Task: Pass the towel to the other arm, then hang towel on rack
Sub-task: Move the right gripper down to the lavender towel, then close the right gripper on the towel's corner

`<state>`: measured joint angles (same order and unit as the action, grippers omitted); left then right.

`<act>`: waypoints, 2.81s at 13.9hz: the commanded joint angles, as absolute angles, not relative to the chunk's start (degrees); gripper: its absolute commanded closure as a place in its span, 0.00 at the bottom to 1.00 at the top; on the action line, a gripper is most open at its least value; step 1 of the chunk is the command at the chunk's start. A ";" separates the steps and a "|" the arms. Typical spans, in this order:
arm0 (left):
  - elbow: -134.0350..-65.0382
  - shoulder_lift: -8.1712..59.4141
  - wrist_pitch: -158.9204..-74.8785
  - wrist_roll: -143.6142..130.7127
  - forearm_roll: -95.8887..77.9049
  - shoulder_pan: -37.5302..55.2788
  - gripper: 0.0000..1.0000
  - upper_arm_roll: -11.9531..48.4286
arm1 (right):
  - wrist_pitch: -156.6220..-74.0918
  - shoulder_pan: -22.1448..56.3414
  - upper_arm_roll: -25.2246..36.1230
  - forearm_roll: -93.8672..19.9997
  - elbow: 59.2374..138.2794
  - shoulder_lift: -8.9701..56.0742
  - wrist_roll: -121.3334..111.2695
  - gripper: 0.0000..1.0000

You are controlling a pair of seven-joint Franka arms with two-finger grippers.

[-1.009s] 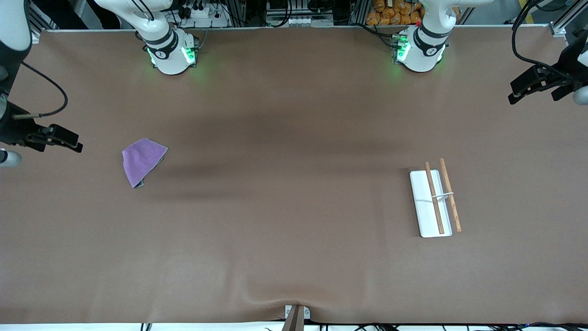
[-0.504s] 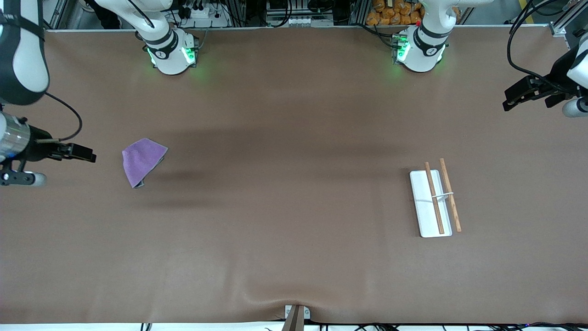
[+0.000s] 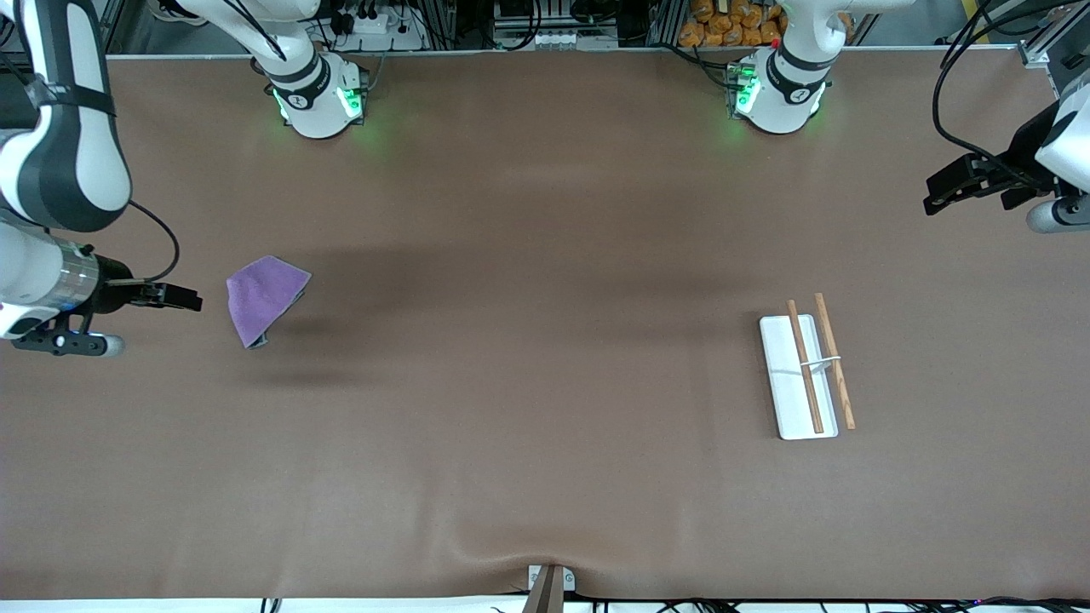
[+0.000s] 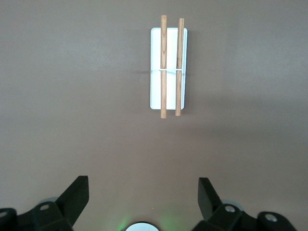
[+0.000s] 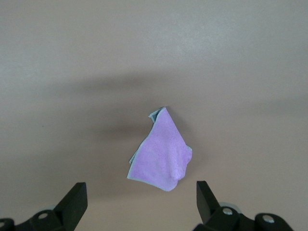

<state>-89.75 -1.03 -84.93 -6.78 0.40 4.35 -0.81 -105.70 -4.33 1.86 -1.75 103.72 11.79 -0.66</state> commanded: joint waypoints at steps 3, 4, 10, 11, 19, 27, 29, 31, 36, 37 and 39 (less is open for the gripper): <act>-87.80 -0.18 -84.38 -6.06 0.26 3.96 0.00 -0.70 | -113.36 -5.71 1.49 -1.41 111.43 10.72 -0.53 0.00; -87.80 -0.18 -84.38 -6.06 0.26 4.04 0.00 -0.62 | -114.60 -5.80 1.49 -1.41 112.75 10.72 -0.53 0.00; -87.80 0.00 -84.38 -6.06 0.26 3.96 0.00 -0.62 | -122.50 -5.63 1.41 -1.41 122.15 10.81 -0.62 0.10; -87.80 0.00 -84.38 -6.06 0.35 4.04 0.00 -0.62 | -124.09 -5.63 1.41 -1.41 123.47 10.81 -0.62 0.11; -87.80 1.41 -84.73 -6.06 0.18 5.01 0.00 -0.27 | -132.27 -5.71 1.41 -1.41 129.73 11.86 -1.14 0.21; -87.89 -0.08 -84.20 -4.75 0.09 3.78 0.00 -0.79 | -135.79 -10.11 1.41 -1.41 130.43 14.41 -10.28 0.71; -87.28 -0.09 -84.29 -2.82 -0.09 1.85 0.00 -0.70 | -135.79 -10.11 1.41 -1.49 130.52 14.41 -10.11 0.90; -86.93 0.00 -84.37 -1.58 -0.26 1.85 0.00 -0.70 | -135.62 -10.11 1.41 -1.49 130.52 14.41 -9.93 1.00; -87.01 0.88 -85.69 -1.32 -2.37 1.93 0.00 -0.70 | -134.13 -9.06 1.23 -2.02 129.91 14.06 -9.49 1.00; -86.92 0.88 -85.78 -1.32 -2.20 2.02 0.00 -0.70 | -131.77 -8.10 1.23 -2.37 129.03 13.80 -9.41 1.00; -87.01 0.79 -85.78 -1.14 -2.29 1.76 0.00 -0.79 | -126.59 -5.90 1.14 -4.12 126.14 13.54 -5.47 1.00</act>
<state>-87.51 0.75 -85.54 -2.26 -1.45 2.19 -0.83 -131.14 -8.10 1.19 -2.52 128.48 14.64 -8.69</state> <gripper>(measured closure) 0.000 0.978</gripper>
